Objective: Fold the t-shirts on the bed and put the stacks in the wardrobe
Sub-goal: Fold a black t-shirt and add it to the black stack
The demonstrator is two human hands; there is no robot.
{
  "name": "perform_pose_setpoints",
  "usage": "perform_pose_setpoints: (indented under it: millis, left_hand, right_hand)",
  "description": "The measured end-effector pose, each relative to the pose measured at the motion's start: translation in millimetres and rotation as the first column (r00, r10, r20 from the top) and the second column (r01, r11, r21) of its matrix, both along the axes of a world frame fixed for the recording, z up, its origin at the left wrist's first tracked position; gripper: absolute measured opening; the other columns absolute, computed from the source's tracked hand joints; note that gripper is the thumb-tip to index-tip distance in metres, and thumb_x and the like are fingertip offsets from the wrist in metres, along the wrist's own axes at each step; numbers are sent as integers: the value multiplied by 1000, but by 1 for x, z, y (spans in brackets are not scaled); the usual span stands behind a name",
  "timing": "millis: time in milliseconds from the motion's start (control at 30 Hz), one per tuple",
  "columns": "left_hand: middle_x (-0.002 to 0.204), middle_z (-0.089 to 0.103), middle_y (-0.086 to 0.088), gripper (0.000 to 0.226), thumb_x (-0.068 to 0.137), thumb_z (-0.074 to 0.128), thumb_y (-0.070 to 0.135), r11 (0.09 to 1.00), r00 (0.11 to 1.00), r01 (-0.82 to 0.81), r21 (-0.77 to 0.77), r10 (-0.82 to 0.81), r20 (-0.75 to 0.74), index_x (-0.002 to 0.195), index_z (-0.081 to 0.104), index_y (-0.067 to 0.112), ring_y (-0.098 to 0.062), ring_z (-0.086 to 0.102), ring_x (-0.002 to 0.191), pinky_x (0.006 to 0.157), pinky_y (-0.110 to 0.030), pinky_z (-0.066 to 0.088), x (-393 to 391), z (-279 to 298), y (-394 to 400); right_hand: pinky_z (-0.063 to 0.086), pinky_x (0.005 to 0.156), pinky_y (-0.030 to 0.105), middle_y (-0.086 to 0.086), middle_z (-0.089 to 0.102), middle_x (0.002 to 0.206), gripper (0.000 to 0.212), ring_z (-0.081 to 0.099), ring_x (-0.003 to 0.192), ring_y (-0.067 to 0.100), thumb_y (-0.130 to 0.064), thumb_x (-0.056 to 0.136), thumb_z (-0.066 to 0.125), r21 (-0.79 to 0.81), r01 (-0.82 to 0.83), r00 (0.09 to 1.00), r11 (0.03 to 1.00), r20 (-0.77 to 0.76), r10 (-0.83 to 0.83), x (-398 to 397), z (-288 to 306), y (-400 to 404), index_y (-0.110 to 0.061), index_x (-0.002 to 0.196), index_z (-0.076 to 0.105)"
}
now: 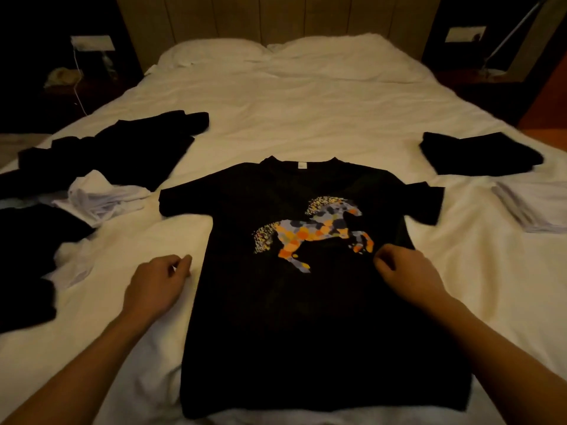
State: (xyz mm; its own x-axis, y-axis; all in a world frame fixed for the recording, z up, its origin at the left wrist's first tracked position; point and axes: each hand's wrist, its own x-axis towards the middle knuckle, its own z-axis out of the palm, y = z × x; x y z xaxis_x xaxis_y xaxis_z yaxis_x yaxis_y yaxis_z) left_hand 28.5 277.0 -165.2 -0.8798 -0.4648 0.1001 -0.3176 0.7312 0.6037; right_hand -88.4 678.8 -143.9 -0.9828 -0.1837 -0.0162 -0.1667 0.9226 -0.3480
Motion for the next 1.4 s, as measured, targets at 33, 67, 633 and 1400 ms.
perform_pose_setpoints:
  millis: [33,67,633,1400]
  left_hand:
    - [54,59,-4,37,100,53,35,1000,1000,-29,-6,29,-3,68,66,21,-26,58,59,61,-39,46,-15,0,-13]
    - [57,60,-5,35,100,53,37,998,998,-61,-10,61,-13,72,66,21,-27,58,61,62,-39,46,-29,-1,-25]
    - [102,72,-15,36,79,80,33,625,907,-415,662,229,352,94,69,1,-34,68,93,89,-43,55,-223,-6,-172]
    - [76,61,0,7,96,62,15,875,988,-141,464,154,8,94,56,14,-4,57,70,59,-4,41,-208,69,-176]
  right_hand:
    - [47,64,34,1,67,86,15,64,82,22,-33,95,54,-7,-22,1000,1000,-9,22,-14,0,-15,-23,96,64]
    - [48,62,34,-3,65,83,14,63,76,17,-33,96,54,-18,-45,999,999,-2,45,-26,1,-31,-23,95,64]
    - [50,50,25,8,65,70,34,60,54,15,-23,89,72,-237,966,218,103,961,169,-80,-6,-401,-4,113,59]
    - [55,70,32,11,66,113,24,63,102,27,-21,100,56,-50,909,65,-413,998,22,-48,67,-484,-14,123,59]
